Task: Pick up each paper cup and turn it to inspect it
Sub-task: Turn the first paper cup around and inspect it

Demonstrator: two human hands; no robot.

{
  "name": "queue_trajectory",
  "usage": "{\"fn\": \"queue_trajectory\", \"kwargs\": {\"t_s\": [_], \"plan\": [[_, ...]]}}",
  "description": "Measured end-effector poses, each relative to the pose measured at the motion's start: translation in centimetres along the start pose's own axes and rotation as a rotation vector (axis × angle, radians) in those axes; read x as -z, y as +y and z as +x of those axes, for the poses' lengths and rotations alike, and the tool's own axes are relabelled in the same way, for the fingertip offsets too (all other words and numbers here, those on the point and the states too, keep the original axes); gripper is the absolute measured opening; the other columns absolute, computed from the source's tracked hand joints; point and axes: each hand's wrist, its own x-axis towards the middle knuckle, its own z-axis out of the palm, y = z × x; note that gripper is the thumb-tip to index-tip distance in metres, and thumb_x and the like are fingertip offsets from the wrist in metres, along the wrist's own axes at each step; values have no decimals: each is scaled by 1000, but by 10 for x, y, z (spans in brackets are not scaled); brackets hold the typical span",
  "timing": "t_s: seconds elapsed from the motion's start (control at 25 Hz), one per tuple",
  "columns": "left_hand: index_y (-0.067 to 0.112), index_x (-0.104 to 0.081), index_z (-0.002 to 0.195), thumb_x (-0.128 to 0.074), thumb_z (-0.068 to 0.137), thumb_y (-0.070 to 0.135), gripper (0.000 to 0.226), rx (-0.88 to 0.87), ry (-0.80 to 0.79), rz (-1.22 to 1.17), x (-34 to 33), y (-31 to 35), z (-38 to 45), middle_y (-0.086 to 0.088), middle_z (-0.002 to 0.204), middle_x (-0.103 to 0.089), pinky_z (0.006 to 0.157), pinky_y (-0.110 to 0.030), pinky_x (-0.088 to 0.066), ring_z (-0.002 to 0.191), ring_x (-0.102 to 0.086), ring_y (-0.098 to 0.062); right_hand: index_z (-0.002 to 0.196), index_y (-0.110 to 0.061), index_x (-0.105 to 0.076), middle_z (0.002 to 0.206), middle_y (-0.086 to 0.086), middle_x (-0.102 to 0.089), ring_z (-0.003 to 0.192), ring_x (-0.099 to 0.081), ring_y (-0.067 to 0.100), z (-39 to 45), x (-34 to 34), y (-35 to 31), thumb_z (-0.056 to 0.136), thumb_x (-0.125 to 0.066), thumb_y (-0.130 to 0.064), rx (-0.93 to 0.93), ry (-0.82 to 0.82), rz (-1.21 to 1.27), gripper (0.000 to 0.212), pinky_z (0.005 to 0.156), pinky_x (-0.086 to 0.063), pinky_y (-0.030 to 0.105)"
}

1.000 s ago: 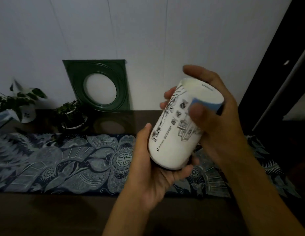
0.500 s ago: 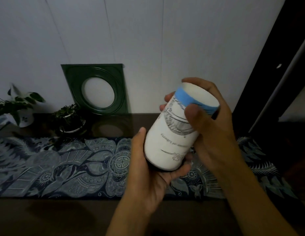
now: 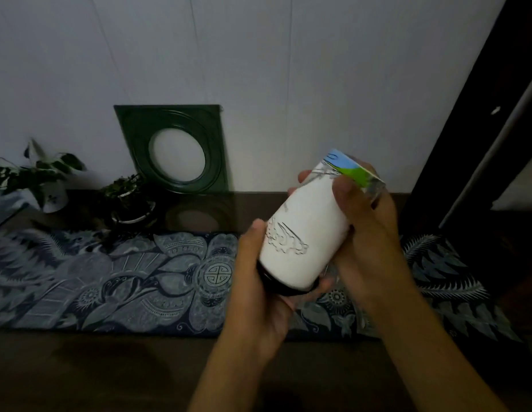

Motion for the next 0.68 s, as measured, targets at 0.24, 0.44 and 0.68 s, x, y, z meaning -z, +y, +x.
{"fn": "queue_trajectory", "kwargs": {"t_s": [0.24, 0.44, 0.68], "plan": [[28, -60, 126, -75, 70, 48, 61, -346, 102, 293, -3, -9, -6, 13, 116, -74, 64, -45, -65, 97, -75, -19, 120, -5, -58, 98, 8, -73, 88, -72, 23, -10, -7, 4, 72, -82, -33, 32, 108, 49, 60, 73, -59, 41], [24, -66, 120, -75, 75, 45, 50, -228, 81, 160, 7, -5, -9, -3, 118, -75, 63, -42, -62, 97, -75, -29, 120, -7, -56, 100, 7, -73, 90, -72, 20, -16, -10, 2, 72, -83, -29, 17, 65, 78, 60, 74, -59, 35], [21, -58, 133, -90, 61, 46, 82, -149, -42, 145, 8, -3, -20, -4, 124, -73, 66, -43, -64, 100, -75, -28, 120, -8, -56, 109, 16, -72, 98, -72, 32, -20, -9, 0, 67, -81, -37, 8, 66, 5, 65, 81, -59, 47]]}}
